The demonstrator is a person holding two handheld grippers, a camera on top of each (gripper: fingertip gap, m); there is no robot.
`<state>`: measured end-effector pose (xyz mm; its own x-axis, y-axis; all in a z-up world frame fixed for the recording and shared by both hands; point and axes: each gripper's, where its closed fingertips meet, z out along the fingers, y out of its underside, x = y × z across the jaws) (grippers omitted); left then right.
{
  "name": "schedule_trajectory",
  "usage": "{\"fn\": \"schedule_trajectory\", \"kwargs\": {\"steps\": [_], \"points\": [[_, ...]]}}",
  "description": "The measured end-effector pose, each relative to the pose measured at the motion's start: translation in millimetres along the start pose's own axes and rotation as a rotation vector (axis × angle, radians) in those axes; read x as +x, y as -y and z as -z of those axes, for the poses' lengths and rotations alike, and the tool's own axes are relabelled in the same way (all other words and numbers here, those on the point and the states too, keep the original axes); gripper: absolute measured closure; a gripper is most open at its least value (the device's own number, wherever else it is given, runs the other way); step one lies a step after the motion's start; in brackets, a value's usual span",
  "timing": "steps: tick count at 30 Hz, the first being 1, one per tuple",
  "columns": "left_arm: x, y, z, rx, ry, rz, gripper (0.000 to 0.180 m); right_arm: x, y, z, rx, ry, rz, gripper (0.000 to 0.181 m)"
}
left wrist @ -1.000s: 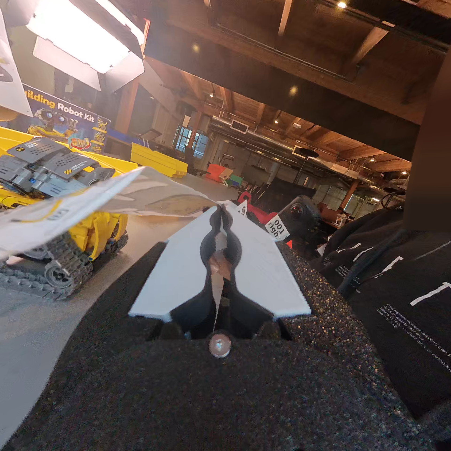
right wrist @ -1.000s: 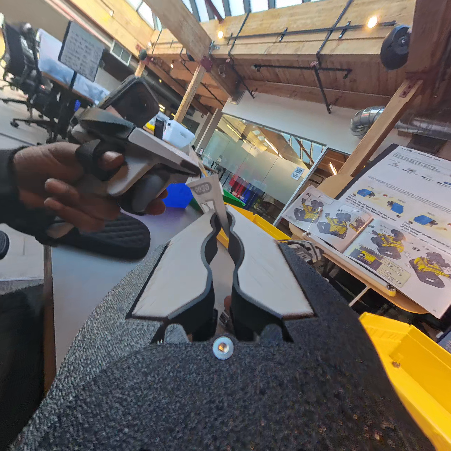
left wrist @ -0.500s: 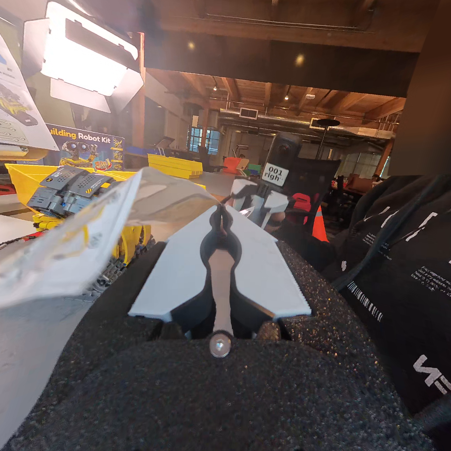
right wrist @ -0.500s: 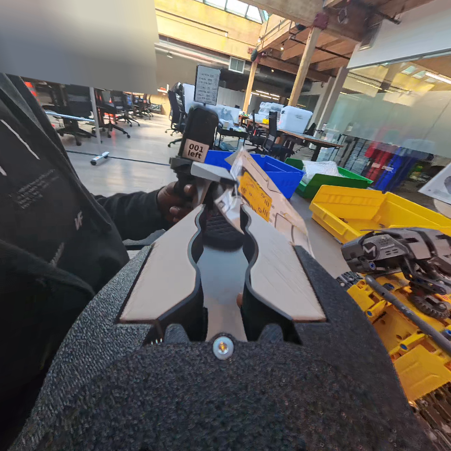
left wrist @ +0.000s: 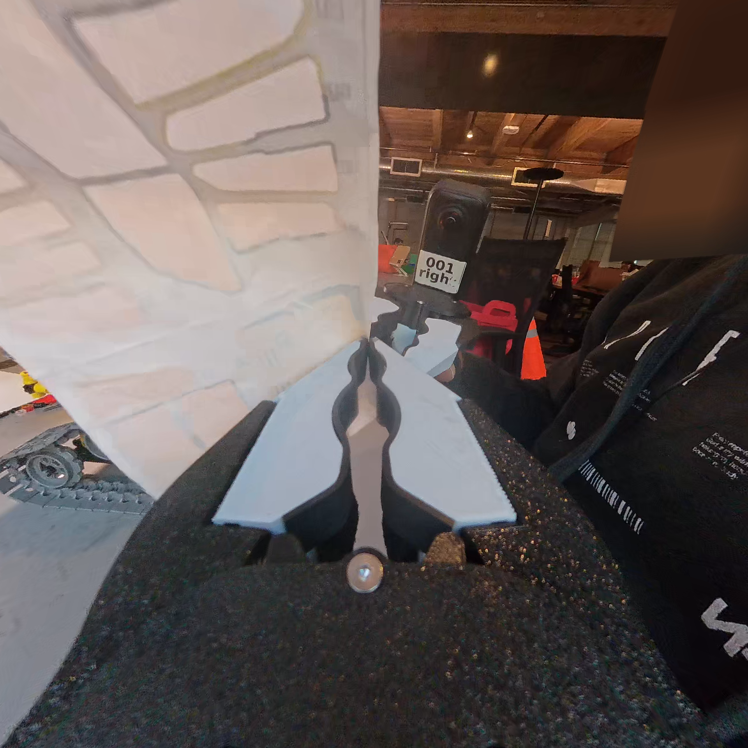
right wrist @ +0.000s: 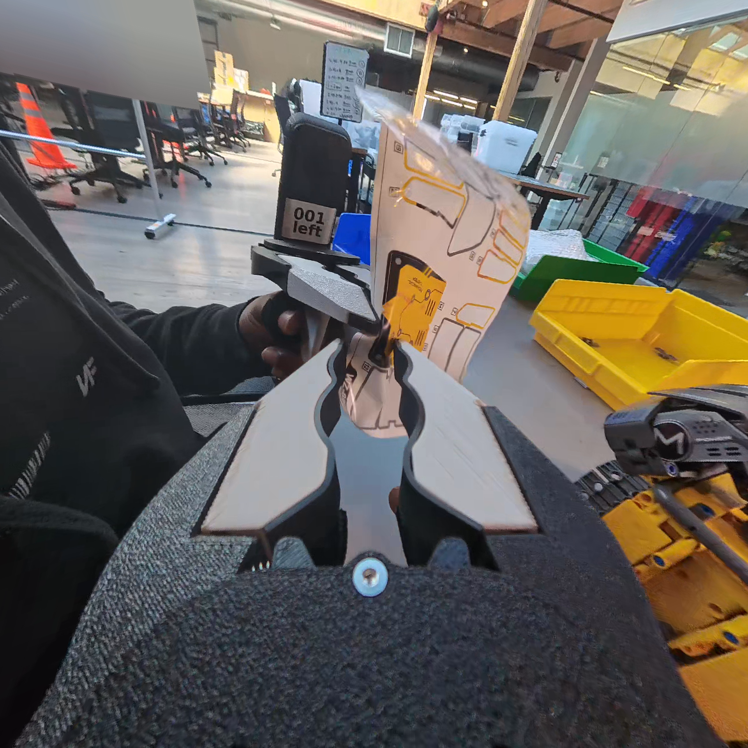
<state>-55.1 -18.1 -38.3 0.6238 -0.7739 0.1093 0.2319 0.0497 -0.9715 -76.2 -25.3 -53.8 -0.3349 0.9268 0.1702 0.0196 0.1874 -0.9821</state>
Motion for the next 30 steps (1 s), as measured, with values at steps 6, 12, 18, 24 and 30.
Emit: {"fn": "schedule_trajectory", "kwargs": {"steps": [6,12,18,24,30], "points": [[-2,-1,3,-0.002,-0.005,0.012,0.180,-3,-3,5,0.019,0.069,-0.088,0.159],[-2,-6,1,-0.031,-0.013,0.025,0.180,-4,-3,9,0.029,0.123,-0.184,0.164],[-5,-17,0,-0.098,0.010,0.043,0.180,-7,-11,4,-0.004,0.100,-0.161,0.163],[-8,-27,-3,-0.204,0.074,-0.021,0.180,-4,-23,12,-0.060,0.087,-0.157,0.161],[-12,-31,-1,-0.229,0.095,-0.027,0.180,7,-18,18,-0.027,0.069,-0.254,0.166]]}}
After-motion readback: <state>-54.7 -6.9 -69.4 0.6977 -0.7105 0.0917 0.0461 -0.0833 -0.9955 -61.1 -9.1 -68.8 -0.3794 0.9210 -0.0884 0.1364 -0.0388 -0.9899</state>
